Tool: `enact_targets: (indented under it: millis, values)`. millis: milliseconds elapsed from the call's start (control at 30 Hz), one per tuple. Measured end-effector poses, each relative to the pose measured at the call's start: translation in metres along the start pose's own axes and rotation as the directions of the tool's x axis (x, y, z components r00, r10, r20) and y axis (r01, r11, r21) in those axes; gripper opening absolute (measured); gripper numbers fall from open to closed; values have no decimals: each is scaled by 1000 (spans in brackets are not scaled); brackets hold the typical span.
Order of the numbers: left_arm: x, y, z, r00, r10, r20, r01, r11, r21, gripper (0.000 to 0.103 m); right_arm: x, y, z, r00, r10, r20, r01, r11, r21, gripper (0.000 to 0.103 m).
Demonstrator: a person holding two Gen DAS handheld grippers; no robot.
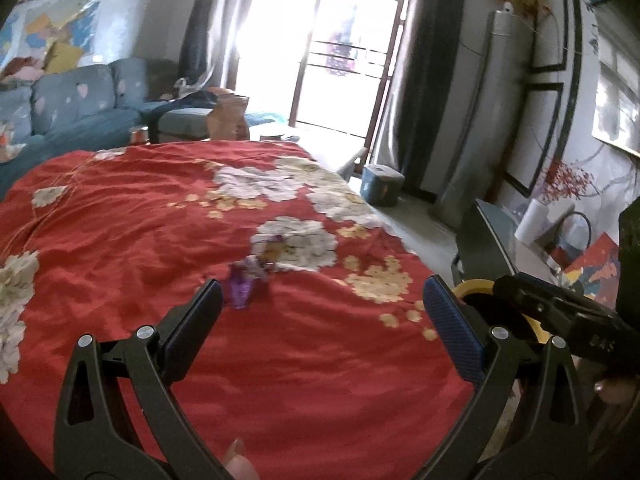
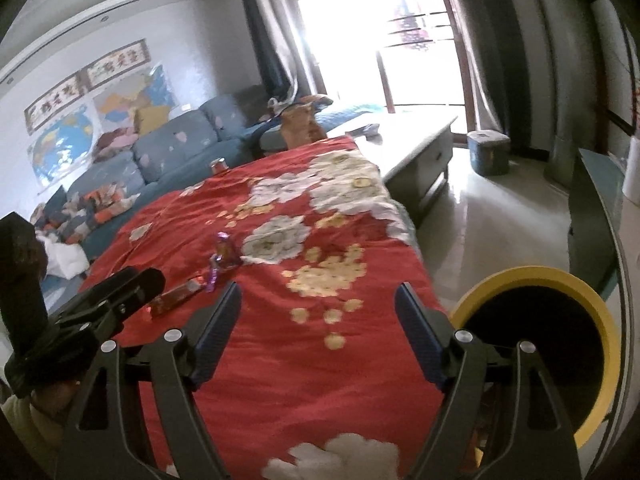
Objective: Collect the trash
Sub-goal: 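Move both tools back over the last wrappers on the bedspread, then grasp the red-silver wrapper with the left gripper while the right grasps the purple wrapper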
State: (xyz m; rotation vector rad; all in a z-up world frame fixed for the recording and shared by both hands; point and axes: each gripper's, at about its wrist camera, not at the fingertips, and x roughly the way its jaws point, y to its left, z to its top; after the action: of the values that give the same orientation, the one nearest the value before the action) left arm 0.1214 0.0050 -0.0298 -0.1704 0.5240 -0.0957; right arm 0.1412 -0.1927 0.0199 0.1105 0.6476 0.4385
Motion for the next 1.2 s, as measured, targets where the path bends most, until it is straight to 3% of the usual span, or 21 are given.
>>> enact_targets:
  millis: [267, 433, 667, 1000, 1200]
  values:
    - [-5, 42, 0, 998, 65, 4, -65, 996, -56, 92, 25, 34, 4, 997, 55, -48, -57, 997, -49, 77]
    - [2, 70, -3, 993, 110, -38, -113, 990, -81, 92, 48, 52, 12, 993, 89, -82, -95, 993, -66, 77]
    - [16, 100, -11, 990, 98, -102, -111, 985, -133, 90, 89, 71, 20, 980, 121, -155, -133, 989, -70, 77]
    - [41, 121, -23, 983, 26, -180, -61, 979, -197, 72, 150, 88, 34, 967, 131, -218, -145, 988, -47, 77]
    - [46, 127, -28, 978, -4, -208, -45, 972, -231, 55, 182, 94, 37, 958, 135, -253, -145, 989, -20, 74]
